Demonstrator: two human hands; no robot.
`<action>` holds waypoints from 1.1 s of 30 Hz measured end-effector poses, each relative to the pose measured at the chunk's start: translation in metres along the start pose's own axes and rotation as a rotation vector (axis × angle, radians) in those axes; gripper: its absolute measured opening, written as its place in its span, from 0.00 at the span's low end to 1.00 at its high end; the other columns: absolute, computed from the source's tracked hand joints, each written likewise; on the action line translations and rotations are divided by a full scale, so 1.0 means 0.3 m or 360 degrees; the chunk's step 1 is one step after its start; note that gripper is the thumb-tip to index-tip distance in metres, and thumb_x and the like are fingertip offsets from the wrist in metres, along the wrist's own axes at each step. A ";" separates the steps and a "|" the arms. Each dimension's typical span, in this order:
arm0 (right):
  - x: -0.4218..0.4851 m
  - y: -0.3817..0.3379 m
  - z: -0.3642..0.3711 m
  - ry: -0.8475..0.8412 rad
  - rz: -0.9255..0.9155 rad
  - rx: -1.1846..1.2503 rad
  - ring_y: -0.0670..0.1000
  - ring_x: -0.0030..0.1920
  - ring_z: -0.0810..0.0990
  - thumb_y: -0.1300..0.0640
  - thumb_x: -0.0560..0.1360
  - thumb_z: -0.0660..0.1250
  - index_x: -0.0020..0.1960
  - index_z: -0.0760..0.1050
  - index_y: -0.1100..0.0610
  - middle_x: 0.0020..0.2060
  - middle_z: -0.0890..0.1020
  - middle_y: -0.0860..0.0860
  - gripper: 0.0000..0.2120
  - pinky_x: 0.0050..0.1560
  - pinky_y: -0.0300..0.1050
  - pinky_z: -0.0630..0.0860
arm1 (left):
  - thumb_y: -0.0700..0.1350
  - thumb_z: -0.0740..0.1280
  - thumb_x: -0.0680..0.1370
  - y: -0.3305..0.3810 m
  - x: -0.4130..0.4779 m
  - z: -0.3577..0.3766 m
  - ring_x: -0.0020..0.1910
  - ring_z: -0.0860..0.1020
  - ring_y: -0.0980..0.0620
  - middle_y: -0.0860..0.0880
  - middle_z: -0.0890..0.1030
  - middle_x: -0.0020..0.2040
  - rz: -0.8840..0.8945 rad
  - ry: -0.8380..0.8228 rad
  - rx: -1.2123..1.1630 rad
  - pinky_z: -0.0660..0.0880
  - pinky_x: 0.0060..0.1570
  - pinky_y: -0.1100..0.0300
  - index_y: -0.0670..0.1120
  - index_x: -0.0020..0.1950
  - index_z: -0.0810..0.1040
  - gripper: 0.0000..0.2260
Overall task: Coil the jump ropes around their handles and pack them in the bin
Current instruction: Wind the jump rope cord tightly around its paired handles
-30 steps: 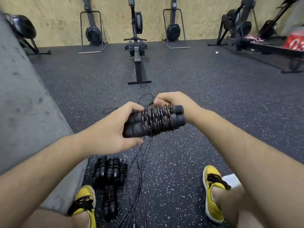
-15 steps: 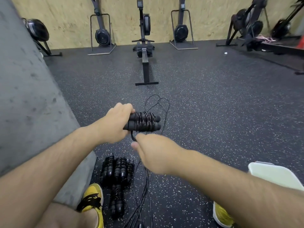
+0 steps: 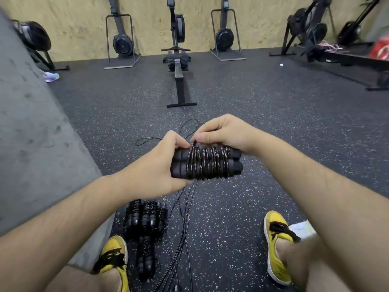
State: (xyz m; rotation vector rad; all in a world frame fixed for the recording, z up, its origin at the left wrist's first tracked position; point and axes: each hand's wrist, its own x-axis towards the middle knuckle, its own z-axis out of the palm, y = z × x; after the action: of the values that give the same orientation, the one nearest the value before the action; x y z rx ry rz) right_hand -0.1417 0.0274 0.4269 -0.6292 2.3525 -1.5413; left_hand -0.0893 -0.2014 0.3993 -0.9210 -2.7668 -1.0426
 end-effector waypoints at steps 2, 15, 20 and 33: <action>-0.014 0.015 0.018 -0.0153 0.0133 0.0312 0.47 0.37 0.82 0.64 0.79 0.66 0.50 0.82 0.62 0.40 0.85 0.54 0.06 0.37 0.39 0.79 | 0.46 0.81 0.68 0.026 0.005 0.000 0.53 0.79 0.58 0.58 0.78 0.55 -0.0003 0.0013 -0.0203 0.75 0.51 0.62 0.54 0.65 0.62 0.35; 0.002 -0.012 0.269 0.0767 -0.0167 -0.0503 0.48 0.29 0.71 0.52 0.79 0.60 0.43 0.77 0.58 0.31 0.80 0.51 0.12 0.33 0.46 0.70 | 0.55 0.68 0.80 0.029 0.102 -0.020 0.49 0.84 0.52 0.54 0.84 0.50 -0.0344 0.0804 -0.0746 0.77 0.46 0.56 0.55 0.60 0.77 0.11; -0.030 -0.038 0.277 0.0830 -0.0297 -0.0436 0.47 0.35 0.77 0.49 0.81 0.60 0.63 0.67 0.47 0.35 0.79 0.45 0.11 0.40 0.49 0.75 | 0.49 0.63 0.84 0.042 0.093 -0.028 0.62 0.76 0.66 0.68 0.74 0.66 -0.0179 0.0759 -0.0694 0.71 0.64 0.66 0.66 0.76 0.61 0.24; -0.060 -0.045 0.206 0.0495 -0.0800 -0.0861 0.42 0.45 0.71 0.48 0.82 0.62 0.77 0.61 0.50 0.47 0.75 0.45 0.25 0.50 0.43 0.72 | 0.46 0.59 0.85 0.049 0.089 -0.064 0.48 0.80 0.53 0.48 0.82 0.60 -0.0224 0.0665 -0.1482 0.78 0.39 0.59 0.56 0.66 0.75 0.12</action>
State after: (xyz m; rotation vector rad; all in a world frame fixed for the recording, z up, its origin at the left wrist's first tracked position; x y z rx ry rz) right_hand -0.0960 -0.0182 0.4139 -1.2607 3.0569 -1.2189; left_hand -0.1063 -0.1906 0.4292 -0.4327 -1.9667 -2.2983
